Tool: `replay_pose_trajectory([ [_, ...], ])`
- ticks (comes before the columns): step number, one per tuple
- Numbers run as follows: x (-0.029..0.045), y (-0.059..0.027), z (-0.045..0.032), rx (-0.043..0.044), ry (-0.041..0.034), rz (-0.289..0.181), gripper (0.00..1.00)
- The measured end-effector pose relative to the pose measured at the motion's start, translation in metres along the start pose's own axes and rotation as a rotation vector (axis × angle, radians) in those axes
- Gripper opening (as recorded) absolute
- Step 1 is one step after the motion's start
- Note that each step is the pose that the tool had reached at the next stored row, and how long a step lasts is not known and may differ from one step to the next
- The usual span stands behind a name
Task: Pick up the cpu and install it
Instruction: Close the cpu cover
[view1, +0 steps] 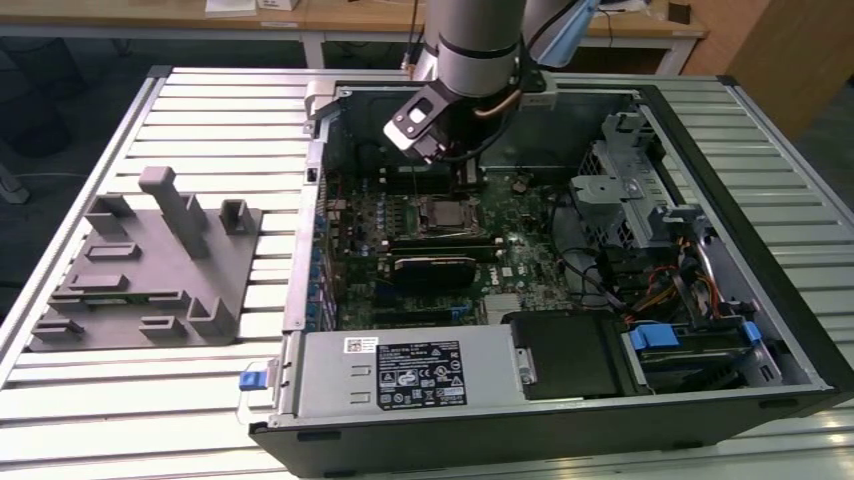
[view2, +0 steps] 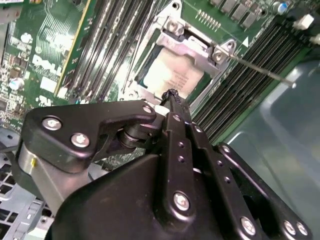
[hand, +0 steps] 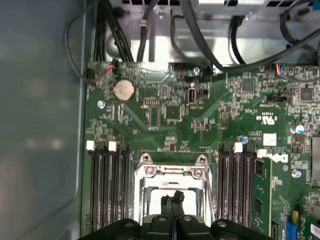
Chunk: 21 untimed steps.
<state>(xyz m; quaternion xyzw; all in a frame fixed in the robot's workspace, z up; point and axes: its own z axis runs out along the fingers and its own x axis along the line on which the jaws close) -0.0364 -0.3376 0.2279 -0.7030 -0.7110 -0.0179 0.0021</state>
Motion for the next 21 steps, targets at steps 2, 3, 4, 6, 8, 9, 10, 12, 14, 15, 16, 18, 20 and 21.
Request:
replay_pose_trajectory([
  [2,-0.0012,-0.0020,0.0013,-0.0005,0.0000,0.000,0.11],
  [3,-0.0018,-0.0028,0.0020,-0.0007,0.0002,0.000,0.11],
  [4,-0.0020,-0.0034,0.0024,-0.0009,0.0004,0.000,0.11],
  [6,-0.0020,-0.0037,0.0025,-0.0009,0.0003,0.000,0.11],
  [8,-0.0021,-0.0037,0.0024,-0.0008,0.0001,0.000,0.11],
  [9,-0.0021,-0.0037,0.0024,-0.0008,0.0002,0.000,0.11],
  [10,-0.0021,-0.0037,0.0024,-0.0007,0.0002,-0.003,0.11],
  [12,-0.0021,-0.0038,0.0025,0.0000,0.0008,-0.030,0.11],
  [14,-0.0021,-0.0038,0.0027,0.0011,0.0016,-0.066,0.11],
  [15,-0.0021,-0.0038,0.0028,0.0016,0.0021,-0.084,0.11],
  [16,-0.0021,-0.0038,0.0029,0.0021,0.0026,-0.103,0.11],
  [18,-0.0021,-0.0038,0.0031,0.0032,0.0033,-0.139,0.11],
  [20,-0.0021,-0.0038,0.0032,0.0042,0.0042,-0.175,0.11],
  [21,-0.0021,-0.0038,0.0033,0.0047,0.0046,-0.193,0.11],
])
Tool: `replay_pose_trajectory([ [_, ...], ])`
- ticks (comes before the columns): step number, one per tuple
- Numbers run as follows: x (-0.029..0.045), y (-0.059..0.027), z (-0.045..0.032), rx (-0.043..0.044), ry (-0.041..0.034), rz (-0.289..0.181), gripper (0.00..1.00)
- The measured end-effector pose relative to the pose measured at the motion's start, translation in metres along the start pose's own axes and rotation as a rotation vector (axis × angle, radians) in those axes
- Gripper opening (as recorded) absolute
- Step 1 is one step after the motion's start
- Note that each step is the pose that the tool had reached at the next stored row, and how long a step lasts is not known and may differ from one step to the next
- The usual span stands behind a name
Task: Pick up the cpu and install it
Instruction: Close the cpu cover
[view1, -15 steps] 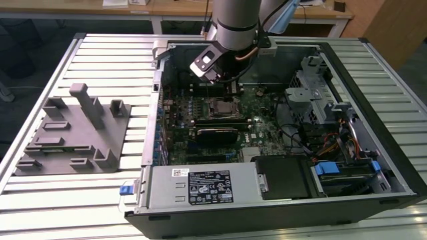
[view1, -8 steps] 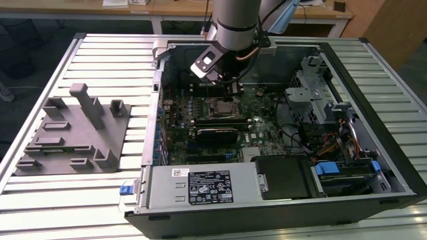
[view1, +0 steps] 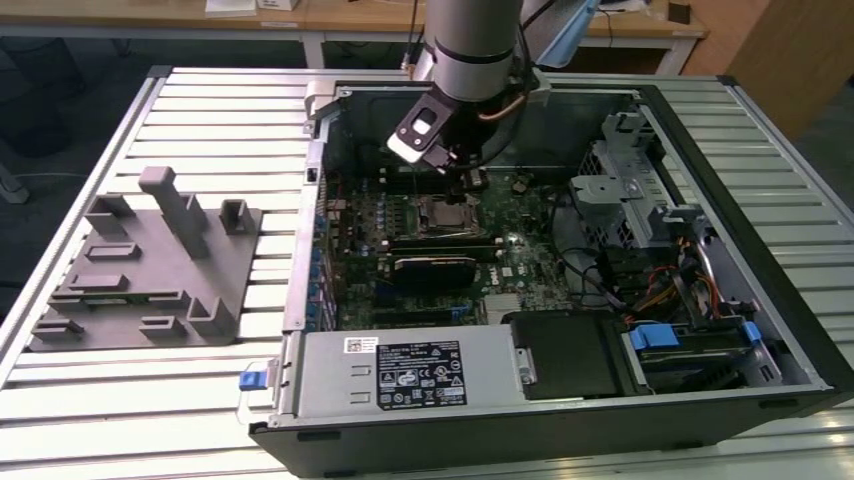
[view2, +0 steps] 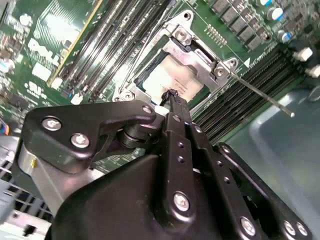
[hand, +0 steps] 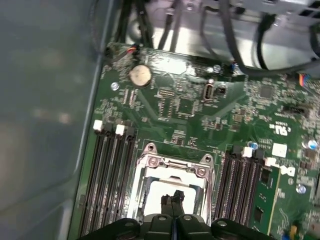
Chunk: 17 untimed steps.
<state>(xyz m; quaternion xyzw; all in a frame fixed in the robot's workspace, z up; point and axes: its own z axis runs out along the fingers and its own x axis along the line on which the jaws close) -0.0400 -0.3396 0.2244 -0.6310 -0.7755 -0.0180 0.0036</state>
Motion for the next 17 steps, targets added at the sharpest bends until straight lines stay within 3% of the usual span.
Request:
replay_pose_trajectory([
  [10,0.0000,0.0000,0.0006,0.0052,0.0042,-0.183,0.11],
  [17,0.0000,0.0000,0.0012,0.0103,0.0085,-0.364,0.11],
])
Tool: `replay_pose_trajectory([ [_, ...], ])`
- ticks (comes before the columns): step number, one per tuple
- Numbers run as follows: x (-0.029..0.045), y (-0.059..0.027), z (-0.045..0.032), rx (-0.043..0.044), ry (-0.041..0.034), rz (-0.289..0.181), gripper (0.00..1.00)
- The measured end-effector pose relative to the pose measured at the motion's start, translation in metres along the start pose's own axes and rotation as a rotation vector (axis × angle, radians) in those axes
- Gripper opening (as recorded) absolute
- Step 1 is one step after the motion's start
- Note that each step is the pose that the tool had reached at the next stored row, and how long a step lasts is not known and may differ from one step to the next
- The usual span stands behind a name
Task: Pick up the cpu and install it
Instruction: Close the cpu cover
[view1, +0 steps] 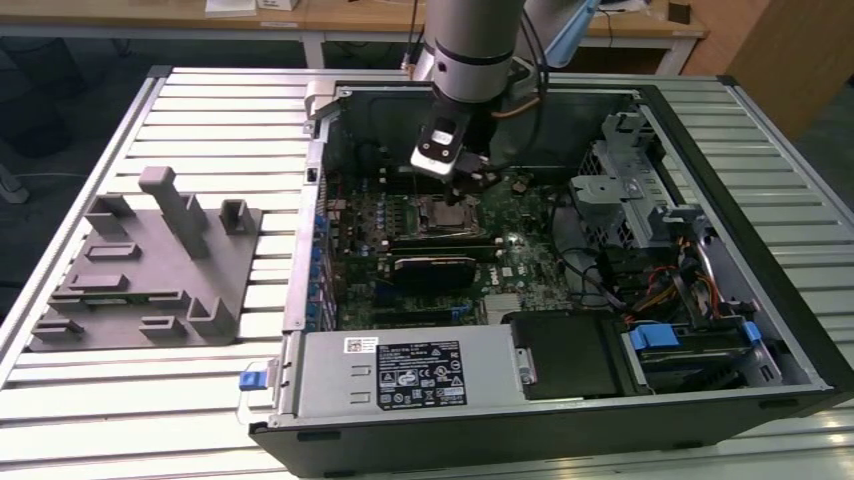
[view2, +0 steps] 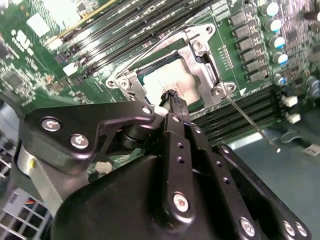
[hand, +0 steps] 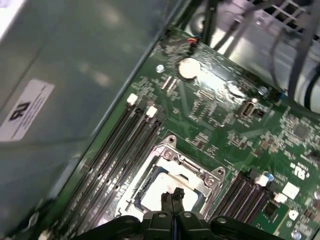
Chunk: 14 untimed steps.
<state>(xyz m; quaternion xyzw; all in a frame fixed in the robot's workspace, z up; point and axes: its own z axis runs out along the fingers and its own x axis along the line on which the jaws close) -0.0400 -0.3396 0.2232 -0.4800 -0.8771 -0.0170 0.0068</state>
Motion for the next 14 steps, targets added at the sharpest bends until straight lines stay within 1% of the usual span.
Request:
replay_pose_trajectory([
  [14,0.0000,0.0000,0.0011,0.0072,0.0060,-0.255,0.11],
])
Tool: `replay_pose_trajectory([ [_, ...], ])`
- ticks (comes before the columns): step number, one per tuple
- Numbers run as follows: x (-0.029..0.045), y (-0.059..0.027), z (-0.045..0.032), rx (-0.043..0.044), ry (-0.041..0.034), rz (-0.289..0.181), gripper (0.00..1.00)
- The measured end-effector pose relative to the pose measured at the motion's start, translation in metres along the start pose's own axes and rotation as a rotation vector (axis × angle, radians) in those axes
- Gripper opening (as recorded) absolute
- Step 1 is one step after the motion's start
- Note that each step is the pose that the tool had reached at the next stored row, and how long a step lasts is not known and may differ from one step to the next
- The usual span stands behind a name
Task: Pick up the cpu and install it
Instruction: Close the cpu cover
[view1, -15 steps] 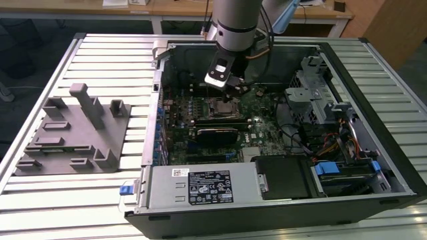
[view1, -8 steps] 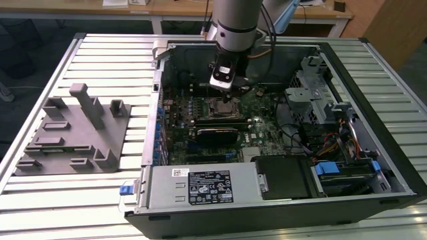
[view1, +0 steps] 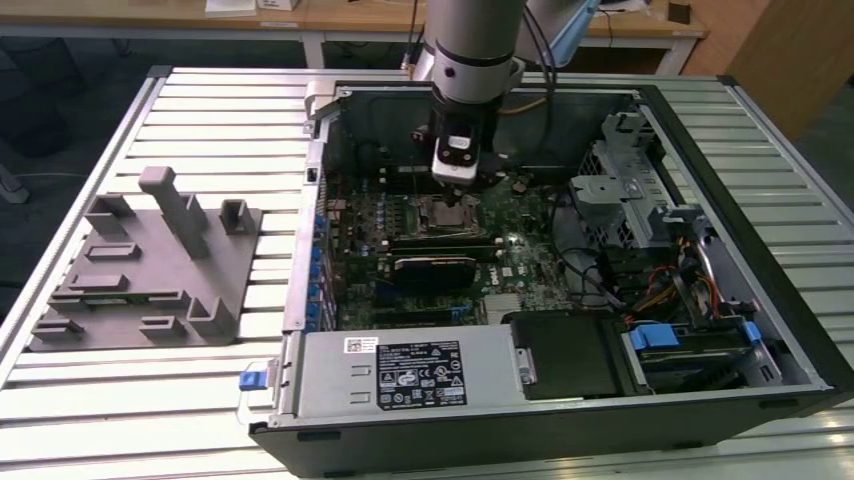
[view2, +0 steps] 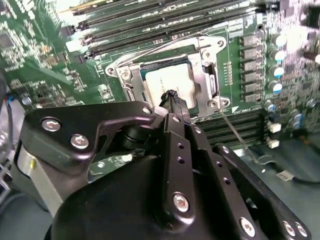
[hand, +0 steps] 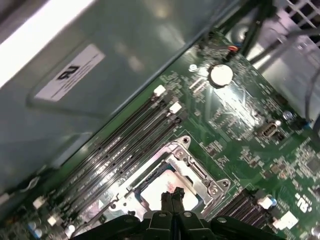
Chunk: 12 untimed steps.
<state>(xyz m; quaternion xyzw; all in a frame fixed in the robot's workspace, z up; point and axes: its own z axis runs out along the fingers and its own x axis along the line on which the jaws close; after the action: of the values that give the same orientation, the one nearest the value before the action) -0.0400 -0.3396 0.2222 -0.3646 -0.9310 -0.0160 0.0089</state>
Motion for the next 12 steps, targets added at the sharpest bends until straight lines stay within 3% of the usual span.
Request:
replay_pose_trajectory([
  [12,0.0000,0.0000,0.0010,0.0061,0.0051,-0.217,0.11],
])
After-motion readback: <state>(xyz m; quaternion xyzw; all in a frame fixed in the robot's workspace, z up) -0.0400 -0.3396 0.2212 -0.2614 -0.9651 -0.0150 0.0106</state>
